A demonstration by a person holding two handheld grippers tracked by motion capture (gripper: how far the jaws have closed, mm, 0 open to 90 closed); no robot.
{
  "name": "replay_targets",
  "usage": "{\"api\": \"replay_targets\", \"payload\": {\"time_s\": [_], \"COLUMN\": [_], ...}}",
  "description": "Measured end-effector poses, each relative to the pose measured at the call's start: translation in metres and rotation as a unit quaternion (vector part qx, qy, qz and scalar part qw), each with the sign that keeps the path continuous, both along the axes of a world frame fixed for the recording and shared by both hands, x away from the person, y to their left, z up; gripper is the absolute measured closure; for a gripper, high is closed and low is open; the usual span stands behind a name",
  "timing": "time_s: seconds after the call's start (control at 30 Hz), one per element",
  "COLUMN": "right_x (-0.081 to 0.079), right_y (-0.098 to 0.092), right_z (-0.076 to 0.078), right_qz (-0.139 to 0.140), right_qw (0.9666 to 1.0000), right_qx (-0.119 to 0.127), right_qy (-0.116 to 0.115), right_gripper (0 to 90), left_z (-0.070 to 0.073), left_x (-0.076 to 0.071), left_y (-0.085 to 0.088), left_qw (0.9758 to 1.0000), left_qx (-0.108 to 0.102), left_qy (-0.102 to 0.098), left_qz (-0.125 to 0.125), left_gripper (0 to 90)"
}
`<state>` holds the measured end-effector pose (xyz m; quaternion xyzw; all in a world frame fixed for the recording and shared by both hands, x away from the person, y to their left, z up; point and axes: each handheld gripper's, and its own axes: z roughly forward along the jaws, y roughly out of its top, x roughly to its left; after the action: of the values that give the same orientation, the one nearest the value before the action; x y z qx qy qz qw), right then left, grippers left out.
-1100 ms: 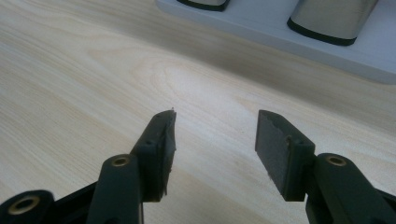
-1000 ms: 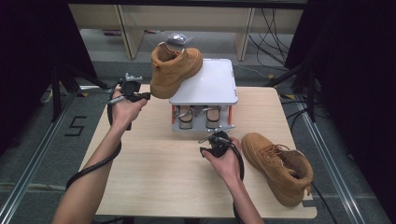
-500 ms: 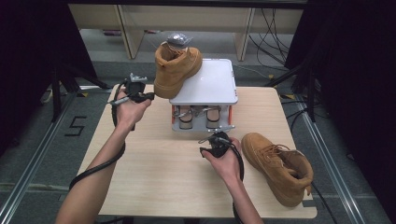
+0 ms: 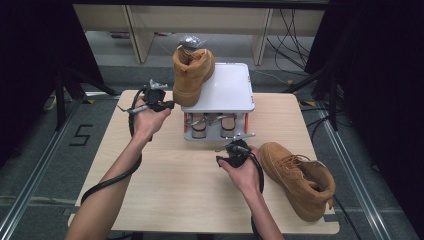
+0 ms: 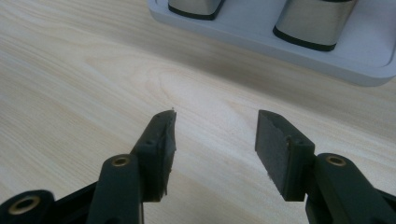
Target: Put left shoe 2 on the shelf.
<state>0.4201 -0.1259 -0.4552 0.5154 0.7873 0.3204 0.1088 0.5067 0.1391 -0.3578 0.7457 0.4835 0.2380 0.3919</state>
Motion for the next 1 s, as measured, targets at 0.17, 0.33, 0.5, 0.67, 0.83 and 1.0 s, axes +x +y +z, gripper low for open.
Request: {"api": "replay_targets", "payload": {"time_s": [0.17,0.33,0.5,0.67,0.83,1.0], "right_x": [0.001,0.001,0.001,0.0,-0.001,-0.001], "right_y": [-0.005,-0.008,-0.01,-0.011,-0.016,-0.024], "right_z": [0.003,0.006,0.007,0.009,0.013,0.019], "right_qz": [0.007,-0.004,-0.003,-0.004,-0.01,-0.021], "right_qw": [0.9999,0.9999,0.9999,0.9999,0.9999,0.9998], "right_qx": [-0.002,0.0,-0.002,-0.006,-0.005,-0.004], "right_qy": [-0.011,-0.014,-0.015,-0.015,-0.008,-0.005], "right_gripper": [48.4,48.5,48.5,48.5,48.6,49.2], "left_z": [-0.001,0.0,0.0,-0.001,0.004,0.001], "left_x": [0.001,0.001,0.0,0.001,-0.003,-0.009], "left_y": [-0.011,-0.019,-0.02,-0.016,-0.01,-0.003], "left_qw": [0.9999,0.9996,0.9997,0.9997,0.9996,0.9996], "left_qx": [0.004,0.021,0.02,0.015,0.017,0.016], "left_qy": [0.001,0.002,0.002,-0.006,-0.019,-0.021], "left_qz": [-0.013,-0.017,-0.016,-0.015,-0.006,-0.005], "left_gripper": [89.8,89.8,89.8,89.4,86.9,82.7]}}
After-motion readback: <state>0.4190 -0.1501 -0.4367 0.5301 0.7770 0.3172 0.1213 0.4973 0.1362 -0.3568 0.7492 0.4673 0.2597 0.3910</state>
